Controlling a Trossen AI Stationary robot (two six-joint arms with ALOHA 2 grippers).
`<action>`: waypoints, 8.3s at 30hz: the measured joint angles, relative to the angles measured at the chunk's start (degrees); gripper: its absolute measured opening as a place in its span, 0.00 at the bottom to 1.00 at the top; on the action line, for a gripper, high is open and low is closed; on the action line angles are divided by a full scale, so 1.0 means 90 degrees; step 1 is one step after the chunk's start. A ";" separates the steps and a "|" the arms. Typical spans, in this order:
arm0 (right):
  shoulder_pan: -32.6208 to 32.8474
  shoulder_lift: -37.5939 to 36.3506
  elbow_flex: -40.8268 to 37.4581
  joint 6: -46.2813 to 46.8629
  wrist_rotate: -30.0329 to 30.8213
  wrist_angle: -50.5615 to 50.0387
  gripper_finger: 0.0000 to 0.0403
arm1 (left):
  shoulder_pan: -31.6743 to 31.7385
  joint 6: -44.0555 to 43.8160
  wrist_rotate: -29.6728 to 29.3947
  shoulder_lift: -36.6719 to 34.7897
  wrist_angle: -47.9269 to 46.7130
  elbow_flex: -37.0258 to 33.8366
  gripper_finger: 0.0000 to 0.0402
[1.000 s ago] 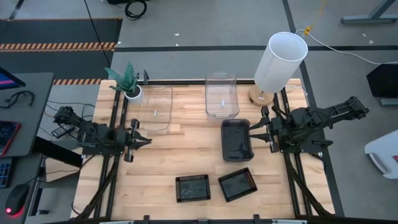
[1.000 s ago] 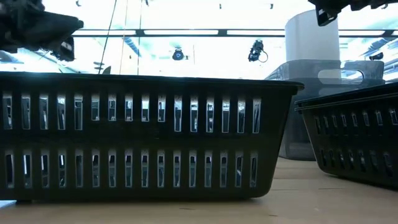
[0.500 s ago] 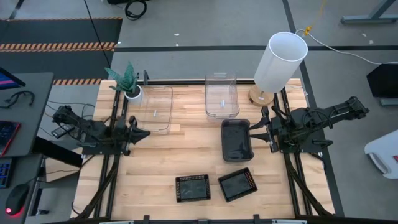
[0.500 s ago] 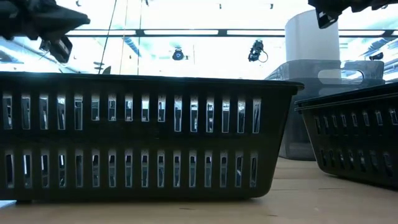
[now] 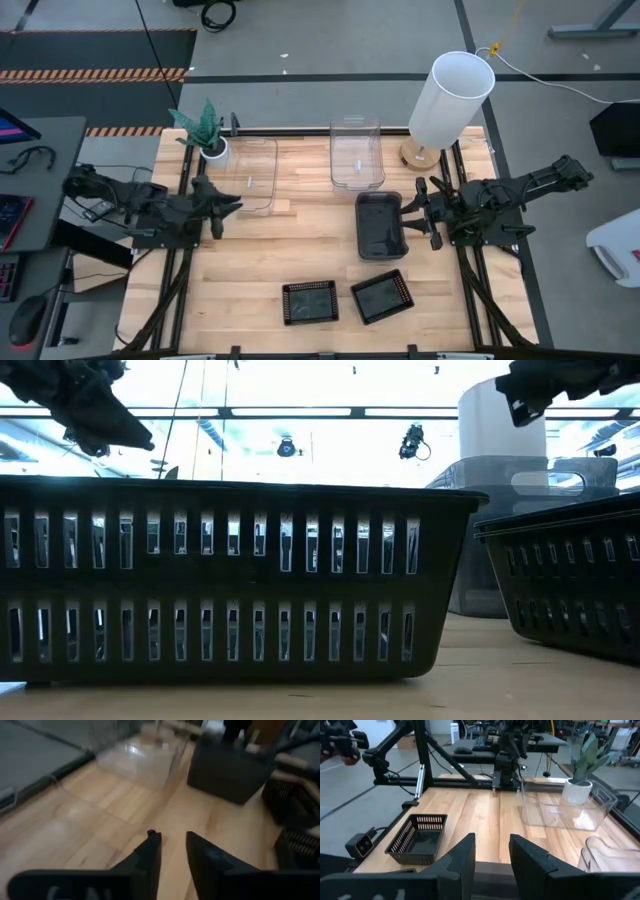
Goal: Stack baskets by color
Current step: Stack the left transparent bin on top of the right transparent bin, then stack the left black bin on top of the right black bin
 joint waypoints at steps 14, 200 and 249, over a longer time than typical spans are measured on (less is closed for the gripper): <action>-0.0002 -0.0019 -0.0015 -0.0289 0.0154 0.0370 0.31 | 0.1994 0.0262 0.2815 0.2278 -0.0947 0.0839 0.34; 0.0661 0.0226 -0.0013 0.0308 0.0324 0.0526 0.31 | 0.2902 0.4359 0.2012 1.0517 -0.3832 1.0045 0.28; 0.1003 0.1180 -0.0013 0.1171 0.0443 0.0984 0.31 | -0.0184 0.0567 0.4603 1.0321 -0.2109 0.7302 0.50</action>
